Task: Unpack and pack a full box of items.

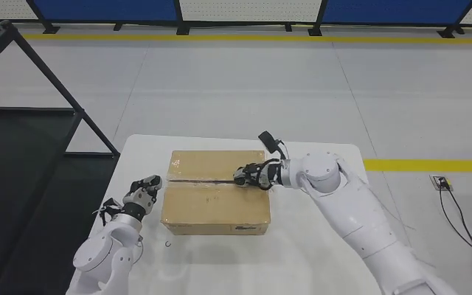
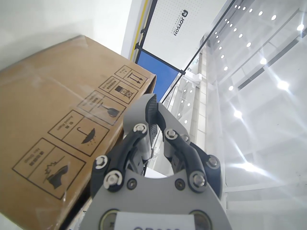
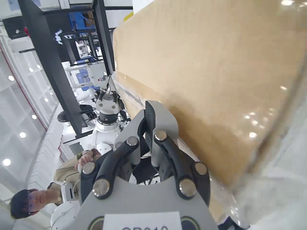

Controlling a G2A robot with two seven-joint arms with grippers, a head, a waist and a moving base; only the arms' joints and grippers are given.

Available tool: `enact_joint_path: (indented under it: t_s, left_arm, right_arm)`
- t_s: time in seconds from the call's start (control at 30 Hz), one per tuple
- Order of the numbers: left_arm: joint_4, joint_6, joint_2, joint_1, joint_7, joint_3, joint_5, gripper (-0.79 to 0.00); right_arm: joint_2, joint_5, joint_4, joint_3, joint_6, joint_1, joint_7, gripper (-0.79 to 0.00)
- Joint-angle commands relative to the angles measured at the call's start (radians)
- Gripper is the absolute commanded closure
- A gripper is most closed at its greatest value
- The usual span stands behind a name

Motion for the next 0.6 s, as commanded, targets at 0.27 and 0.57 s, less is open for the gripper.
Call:
enact_joint_path:
  t_s: [0.27,0.57]
  left_arm:
    - [0.017,0.010,0.001,0.005,-0.002,0.012,-0.003,0.000]
    - [0.016,0.010,0.002,0.009,-0.003,0.009,-0.008,0.000]
  right_arm:
    - [-0.005,-0.003,0.012,-0.012,-0.001,0.008,-0.011,0.000]
    - [-0.047,-0.046,-0.010,-0.094,0.056,0.035,-0.097,0.000]
